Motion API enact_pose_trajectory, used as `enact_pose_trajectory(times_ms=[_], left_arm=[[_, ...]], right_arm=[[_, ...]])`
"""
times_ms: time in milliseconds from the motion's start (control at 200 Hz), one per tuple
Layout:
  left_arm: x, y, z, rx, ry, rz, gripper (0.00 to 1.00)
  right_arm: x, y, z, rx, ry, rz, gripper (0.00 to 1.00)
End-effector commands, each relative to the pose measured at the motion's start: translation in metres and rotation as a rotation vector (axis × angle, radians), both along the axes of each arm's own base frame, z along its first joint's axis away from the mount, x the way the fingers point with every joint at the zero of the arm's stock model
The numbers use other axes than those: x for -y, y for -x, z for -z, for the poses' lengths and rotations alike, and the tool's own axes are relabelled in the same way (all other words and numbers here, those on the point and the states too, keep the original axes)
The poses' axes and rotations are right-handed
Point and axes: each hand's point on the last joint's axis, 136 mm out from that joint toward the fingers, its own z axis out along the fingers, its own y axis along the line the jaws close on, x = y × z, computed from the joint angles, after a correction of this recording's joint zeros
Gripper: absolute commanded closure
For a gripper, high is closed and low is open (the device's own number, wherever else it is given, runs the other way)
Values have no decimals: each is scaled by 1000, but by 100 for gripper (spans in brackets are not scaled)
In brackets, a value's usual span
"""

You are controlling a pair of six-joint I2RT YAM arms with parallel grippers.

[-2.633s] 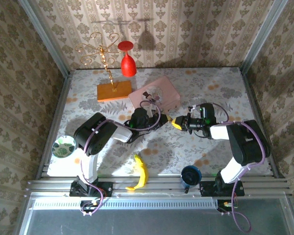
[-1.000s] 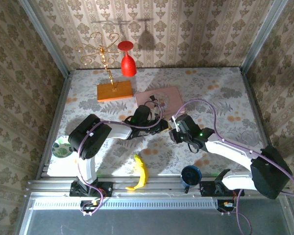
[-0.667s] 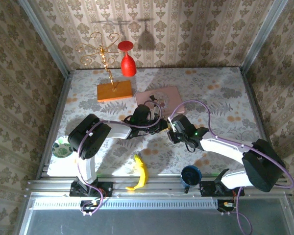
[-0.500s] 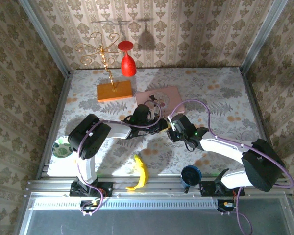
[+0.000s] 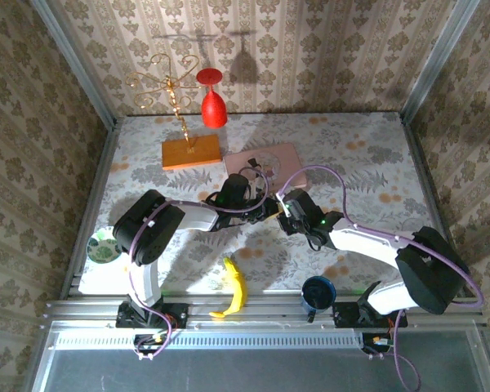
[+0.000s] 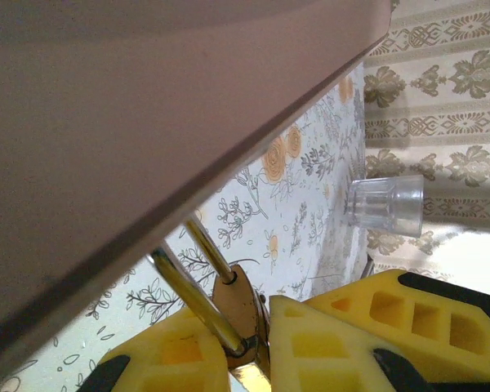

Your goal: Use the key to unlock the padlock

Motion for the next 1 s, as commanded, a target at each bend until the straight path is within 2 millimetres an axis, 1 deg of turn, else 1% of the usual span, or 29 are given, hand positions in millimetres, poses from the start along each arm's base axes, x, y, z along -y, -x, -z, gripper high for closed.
enact_pose_trajectory(times_ms=[0,180,355,400,415,445,595,820,995], left_arm=[[3,3,-16,-72,61,17,100],[3,4,-15,-77,60,17,100],[2,3,-14,-78,59,11,100],[1,2,-14,-79,59,9,100],[1,2,-14,-79,60,9,100],[2,2,-14,-79,60,11,100],[3,2,-16,-83,64,13,100],[4,0,-21,-76,72,14,100],[5,1,-23,-79,75,19,100]], right_arm=[[-1,6,13,-40,39,-27,72],[-4,8,12,-38,35,-37,71],[-2,6,-2,-12,25,-18,71],[1,7,-1,-14,30,-9,71],[0,6,-12,9,11,-8,71],[1,7,-17,18,1,-6,71],[7,13,-29,48,-22,1,67],[18,24,-26,15,27,-6,66],[19,27,-25,8,35,-10,66]])
